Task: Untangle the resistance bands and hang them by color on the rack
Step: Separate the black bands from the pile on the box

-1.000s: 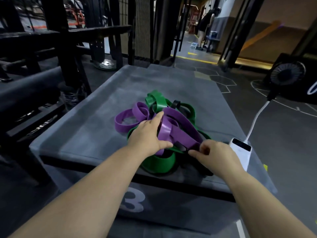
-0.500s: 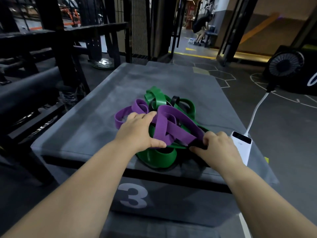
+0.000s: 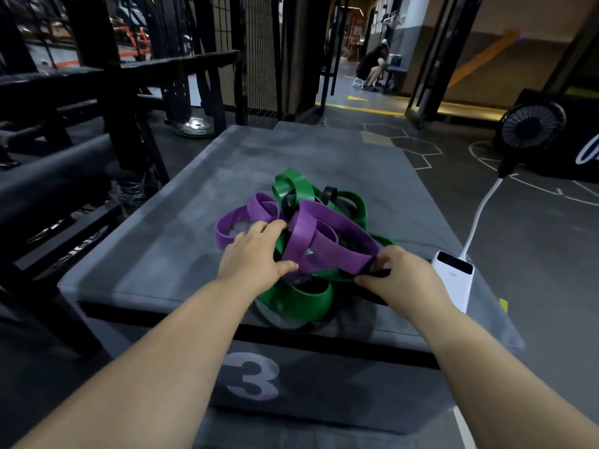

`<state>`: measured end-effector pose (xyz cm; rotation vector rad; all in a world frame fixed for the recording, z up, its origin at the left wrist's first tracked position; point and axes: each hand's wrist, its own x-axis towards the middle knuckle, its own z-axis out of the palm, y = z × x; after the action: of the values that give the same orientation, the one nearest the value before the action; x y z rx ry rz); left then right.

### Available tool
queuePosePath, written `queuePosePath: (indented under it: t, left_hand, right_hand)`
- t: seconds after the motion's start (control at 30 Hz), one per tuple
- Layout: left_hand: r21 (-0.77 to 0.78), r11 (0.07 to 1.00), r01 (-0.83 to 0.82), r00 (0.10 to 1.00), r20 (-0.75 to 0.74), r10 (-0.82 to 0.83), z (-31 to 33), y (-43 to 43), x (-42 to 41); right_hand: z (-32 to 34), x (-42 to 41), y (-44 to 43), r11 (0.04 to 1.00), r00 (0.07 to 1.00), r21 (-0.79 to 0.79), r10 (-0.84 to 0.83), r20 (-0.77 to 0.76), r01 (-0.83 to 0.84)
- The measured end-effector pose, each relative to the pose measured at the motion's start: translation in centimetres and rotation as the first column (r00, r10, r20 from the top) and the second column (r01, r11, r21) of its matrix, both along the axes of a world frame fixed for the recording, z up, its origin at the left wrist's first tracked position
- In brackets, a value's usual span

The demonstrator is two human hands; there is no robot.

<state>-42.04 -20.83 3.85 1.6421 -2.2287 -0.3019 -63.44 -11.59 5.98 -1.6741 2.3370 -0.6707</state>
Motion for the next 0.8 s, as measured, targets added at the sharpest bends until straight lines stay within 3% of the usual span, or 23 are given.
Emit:
queuePosePath:
  t: [0.17,0.27,0.33,0.43,0.47,0.53,0.63,0.73,0.8]
  left_hand:
    - [-0.038,0.984,-0.174,0.967,-0.197,0.163,1.1,-1.6,0.8]
    - [-0.009,0.96,-0.281,0.926,-0.266,0.268,1.4,-2.3,1.3]
    - [0.022,0.943,-0.333,0.897,-0.302,0.323,1.4,-2.7,1.4]
    - [0.047,0.927,-0.371,0.865,-0.345,0.364,1.7,-3.1,1.7]
    - [0.053,0.929,-0.367,0.867,-0.341,0.362,1.6,-3.2,1.7]
    - [0.064,0.939,-0.339,0.881,-0.329,0.341,1.2,-3.2,1.5]
    - [0.033,0.95,-0.309,0.906,-0.294,0.305,0.6,-3.2,0.9]
    - [-0.099,0.95,-0.295,0.93,-0.257,0.262,0.8,-2.5,0.2]
    - [-0.228,0.95,-0.212,0.954,-0.259,0.151,0.8,-1.7,-0.3]
  right_hand:
    - [2.8,-2.4,-0.5,0.913,0.928,-0.362,-0.042,0.37,0.186]
    - [4.0,-3.9,-0.2,0.866,0.899,-0.44,-0.025,0.438,0.239]
    - [4.2,-4.3,-0.1,0.9,0.946,-0.38,-0.095,0.311,0.215]
    - [3.5,-4.4,-0.7,0.992,0.988,0.0,-0.126,-0.092,0.127]
    - [3.2,-4.1,-0.7,0.986,0.983,0.118,-0.101,-0.154,0.12]
    - [2.9,-3.4,-0.7,0.983,0.985,0.17,-0.044,-0.166,0.072]
    - [3.1,-2.5,-0.7,0.99,0.996,-0.143,0.021,0.083,-0.009]
    - [3.4,-1.6,-0.5,0.894,0.896,-0.443,0.142,0.42,0.066]
    - [3.3,-1.1,-0.4,0.854,0.881,-0.511,0.163,0.444,0.1]
